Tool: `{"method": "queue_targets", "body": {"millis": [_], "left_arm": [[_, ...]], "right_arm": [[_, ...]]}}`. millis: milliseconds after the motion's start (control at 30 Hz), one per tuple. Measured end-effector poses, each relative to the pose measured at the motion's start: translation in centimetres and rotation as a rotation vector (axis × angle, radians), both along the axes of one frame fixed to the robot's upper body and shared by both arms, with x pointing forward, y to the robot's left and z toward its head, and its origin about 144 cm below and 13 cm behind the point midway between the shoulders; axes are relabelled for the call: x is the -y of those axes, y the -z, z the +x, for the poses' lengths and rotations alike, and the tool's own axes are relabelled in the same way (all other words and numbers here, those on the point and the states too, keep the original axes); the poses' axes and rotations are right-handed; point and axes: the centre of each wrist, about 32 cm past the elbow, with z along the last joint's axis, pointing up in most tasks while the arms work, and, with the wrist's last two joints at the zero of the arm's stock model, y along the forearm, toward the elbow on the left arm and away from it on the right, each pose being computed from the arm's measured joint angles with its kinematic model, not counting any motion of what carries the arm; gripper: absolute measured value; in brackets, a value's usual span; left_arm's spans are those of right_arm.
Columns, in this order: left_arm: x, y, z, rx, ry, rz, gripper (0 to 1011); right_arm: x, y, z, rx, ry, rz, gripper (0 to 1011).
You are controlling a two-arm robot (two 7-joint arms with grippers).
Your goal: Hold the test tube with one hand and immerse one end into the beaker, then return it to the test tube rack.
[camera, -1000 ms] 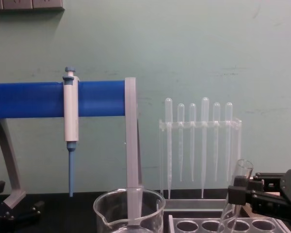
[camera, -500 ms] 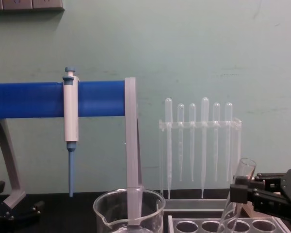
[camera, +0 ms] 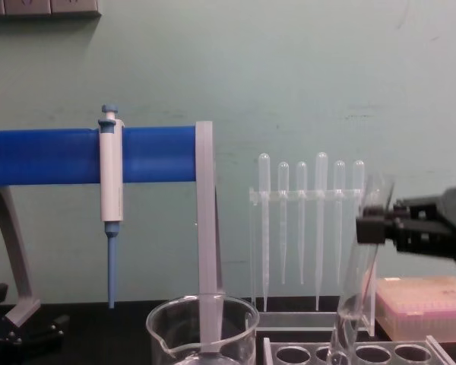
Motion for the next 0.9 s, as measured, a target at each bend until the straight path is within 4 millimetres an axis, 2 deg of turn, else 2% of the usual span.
{"method": "queue_targets", "body": {"millis": [33, 300, 567, 900], "left_arm": [[0.0, 0.0, 0.0, 0.000, 0.000, 0.000, 1000], [0.0, 0.0, 0.0, 0.000, 0.000, 0.000, 1000], [0.0, 0.0, 0.0, 0.000, 0.000, 0.000, 1000], [0.0, 0.0, 0.0, 0.000, 0.000, 0.000, 1000]], "right_arm": [[-0.1, -1.1, 0.2, 0.004, -0.013, -0.017, 236], [-0.3, -6.1, 1.0, 0.029, -0.057, -0.094, 236], [-0.4, -8.3, 1.7, 0.017, -0.065, -0.103, 236], [-0.5, -9.4, 2.2, -0.007, -0.067, -0.089, 235]]}}
